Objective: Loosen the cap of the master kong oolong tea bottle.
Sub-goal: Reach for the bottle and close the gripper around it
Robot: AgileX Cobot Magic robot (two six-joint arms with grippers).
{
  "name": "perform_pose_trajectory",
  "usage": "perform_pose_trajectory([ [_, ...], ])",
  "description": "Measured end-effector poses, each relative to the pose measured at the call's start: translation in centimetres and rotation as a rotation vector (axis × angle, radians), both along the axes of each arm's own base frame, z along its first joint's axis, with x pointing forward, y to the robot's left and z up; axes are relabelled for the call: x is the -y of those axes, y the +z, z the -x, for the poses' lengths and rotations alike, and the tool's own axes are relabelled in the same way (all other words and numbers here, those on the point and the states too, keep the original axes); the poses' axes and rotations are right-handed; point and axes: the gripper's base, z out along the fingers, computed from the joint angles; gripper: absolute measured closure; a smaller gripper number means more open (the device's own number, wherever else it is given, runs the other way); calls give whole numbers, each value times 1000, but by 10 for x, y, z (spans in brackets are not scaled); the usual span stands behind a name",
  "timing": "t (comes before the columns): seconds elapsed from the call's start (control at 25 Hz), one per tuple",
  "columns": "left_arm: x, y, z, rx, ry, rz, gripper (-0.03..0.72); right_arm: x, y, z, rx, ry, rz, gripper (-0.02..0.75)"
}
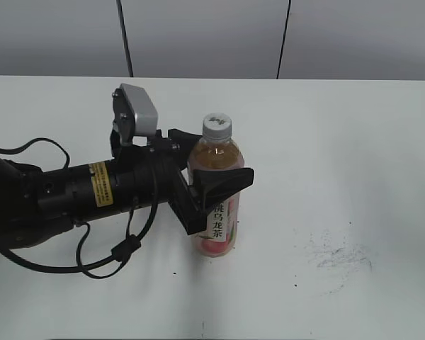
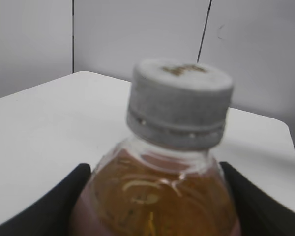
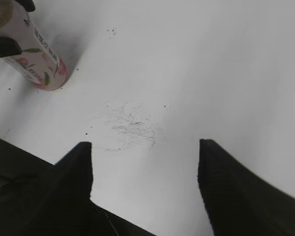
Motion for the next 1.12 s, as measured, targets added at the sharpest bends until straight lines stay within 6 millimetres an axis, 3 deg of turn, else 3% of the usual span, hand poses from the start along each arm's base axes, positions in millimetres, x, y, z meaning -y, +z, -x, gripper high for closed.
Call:
perform_pose_trajectory([
  [0.32, 0, 0, 0, 0, 0, 1, 239, -51, 9, -71, -166, 203, 45, 235],
  [0.56, 0, 0, 0, 0, 0, 1, 239, -107, 14, -105, -213, 330, 52, 235],
  [0.88, 0, 0, 0, 1, 0, 2, 239, -177, 16, -133, -231, 305, 60, 235],
  [1.12, 0, 0, 0, 1, 0, 2, 239, -212, 0, -124, -270, 252, 97, 235],
])
